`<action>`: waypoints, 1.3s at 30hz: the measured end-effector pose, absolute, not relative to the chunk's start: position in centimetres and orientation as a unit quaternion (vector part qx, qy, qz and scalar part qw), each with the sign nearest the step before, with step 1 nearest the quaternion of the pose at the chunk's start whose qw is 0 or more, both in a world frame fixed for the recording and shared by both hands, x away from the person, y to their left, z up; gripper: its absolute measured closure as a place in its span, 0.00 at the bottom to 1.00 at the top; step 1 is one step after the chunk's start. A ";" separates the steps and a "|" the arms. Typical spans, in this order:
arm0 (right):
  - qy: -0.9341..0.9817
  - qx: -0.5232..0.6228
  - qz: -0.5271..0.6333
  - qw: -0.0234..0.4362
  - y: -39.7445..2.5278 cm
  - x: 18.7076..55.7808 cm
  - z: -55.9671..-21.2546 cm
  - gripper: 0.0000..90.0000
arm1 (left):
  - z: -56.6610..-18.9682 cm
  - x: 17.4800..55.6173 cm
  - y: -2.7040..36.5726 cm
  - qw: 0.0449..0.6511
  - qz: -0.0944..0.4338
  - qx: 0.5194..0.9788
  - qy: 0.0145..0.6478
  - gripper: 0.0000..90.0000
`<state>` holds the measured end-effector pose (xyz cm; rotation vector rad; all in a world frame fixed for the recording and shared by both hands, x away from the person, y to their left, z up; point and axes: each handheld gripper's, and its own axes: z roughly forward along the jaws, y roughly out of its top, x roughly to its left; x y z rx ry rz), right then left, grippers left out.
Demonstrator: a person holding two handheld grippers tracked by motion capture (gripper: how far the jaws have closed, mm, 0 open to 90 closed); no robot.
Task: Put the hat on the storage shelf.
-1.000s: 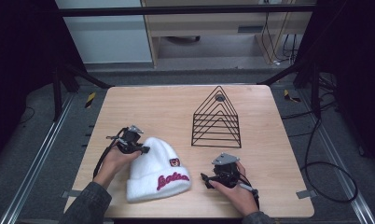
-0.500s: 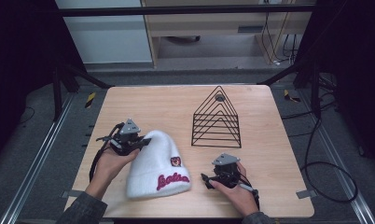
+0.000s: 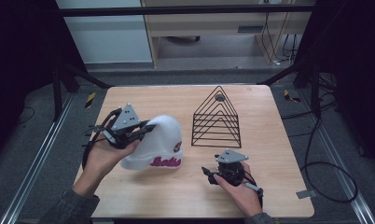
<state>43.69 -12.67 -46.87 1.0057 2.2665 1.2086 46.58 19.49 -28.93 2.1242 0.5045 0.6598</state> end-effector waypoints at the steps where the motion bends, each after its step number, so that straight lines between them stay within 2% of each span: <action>1: 0.806 0.353 0.435 0.190 -12.5 43.6 -46.4 0.37 | -28.9 46.6 19.5 0.417 0.263 0.846 0.201 0.93; 9: 0.805 0.319 0.456 0.204 -10.4 44.2 -43.1 0.39 | -24.9 46.8 20.0 0.461 0.264 0.831 0.164 0.92; 17: 0.798 0.302 0.485 0.191 -8.9 45.8 -40.5 0.40 | -24.6 47.7 19.9 0.481 0.246 0.826 0.160 0.92; 22: 0.801 0.296 0.490 0.174 -8.2 47.0 -40.1 0.38 | -24.5 47.4 19.6 0.483 0.245 0.826 0.153 0.93; 27: 0.807 0.285 0.491 0.164 -7.2 47.9 -39.6 0.34 | -22.8 46.9 19.2 0.478 0.261 0.828 0.134 0.93; 39: 0.806 0.278 0.504 0.141 -7.5 48.6 -38.2 0.32 | -20.8 46.4 18.1 0.480 0.273 0.826 0.109 0.93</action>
